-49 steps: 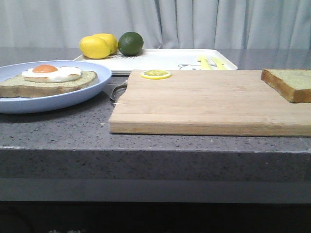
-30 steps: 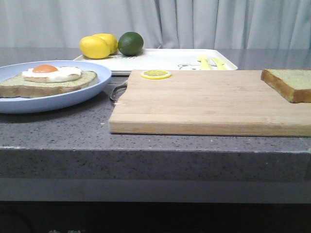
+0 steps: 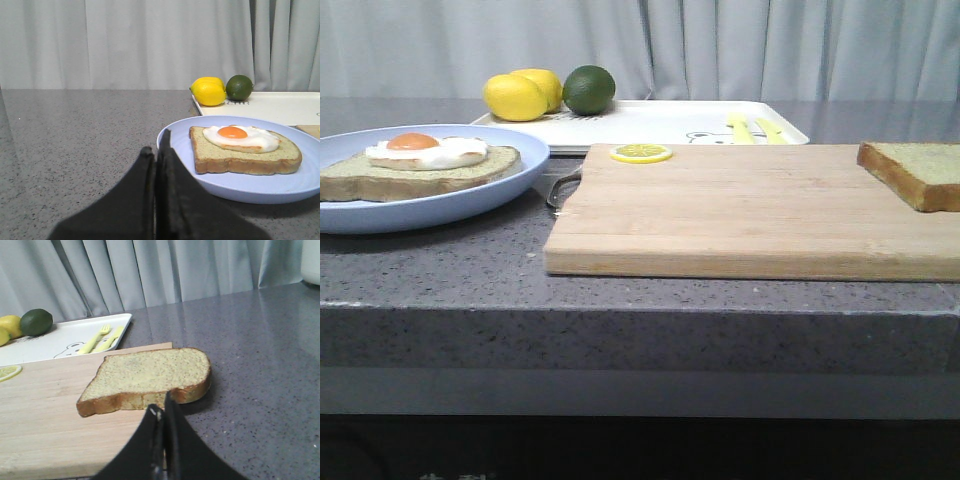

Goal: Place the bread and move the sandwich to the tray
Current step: 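Lower the right gripper over the plain bread slice on the cutting board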

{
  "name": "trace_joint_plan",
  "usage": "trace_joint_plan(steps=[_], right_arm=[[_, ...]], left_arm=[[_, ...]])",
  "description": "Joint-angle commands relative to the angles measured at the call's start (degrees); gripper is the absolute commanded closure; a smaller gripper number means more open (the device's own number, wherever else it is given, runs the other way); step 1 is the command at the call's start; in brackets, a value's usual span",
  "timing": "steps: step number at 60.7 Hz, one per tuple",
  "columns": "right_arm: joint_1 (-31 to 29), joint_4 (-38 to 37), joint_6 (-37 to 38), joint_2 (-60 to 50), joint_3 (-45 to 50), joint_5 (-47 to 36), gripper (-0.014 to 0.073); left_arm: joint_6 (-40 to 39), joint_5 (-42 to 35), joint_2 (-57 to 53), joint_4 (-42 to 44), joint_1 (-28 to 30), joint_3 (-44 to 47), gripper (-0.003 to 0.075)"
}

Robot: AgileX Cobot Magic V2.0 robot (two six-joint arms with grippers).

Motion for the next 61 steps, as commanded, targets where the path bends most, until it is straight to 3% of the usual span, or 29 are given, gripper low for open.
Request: trace_joint_plan(steps=[1, 10, 17, 29, 43, 50, 61], right_arm=[[-0.05, -1.11, -0.14, -1.07, -0.19, -5.2, 0.0659], [-0.05, -1.41, -0.14, -1.07, -2.05, -5.08, 0.0659], [-0.05, -1.54, -0.14, -1.07, -7.17, -1.9, 0.0659], [-0.05, -3.94, -0.14, 1.89, -21.44, 11.5, 0.0659], [-0.05, -5.36, -0.14, 13.76, -38.3, 29.55, 0.0659], [-0.05, -5.36, -0.14, 19.49, -42.22, 34.02, 0.0659], [-0.05, -5.36, -0.14, 23.5, -42.11, 34.27, 0.0659]], left_arm=[[0.11, -5.58, -1.21, 0.09, 0.17, 0.07, 0.0741], [0.11, -6.14, -1.21, -5.4, 0.17, -2.1, 0.0741], [0.11, -1.71, -1.1, -6.3, 0.17, -8.28, 0.0741], [0.11, 11.35, 3.18, -6.3, 0.17, -24.19, 0.0741], [0.11, 23.95, 14.14, -5.27, 0.17, -40.93, 0.0741], [0.11, 26.86, 18.65, -5.27, 0.17, -44.2, 0.0741], [0.11, 26.82, 22.31, -5.39, 0.17, -44.23, 0.0741]])
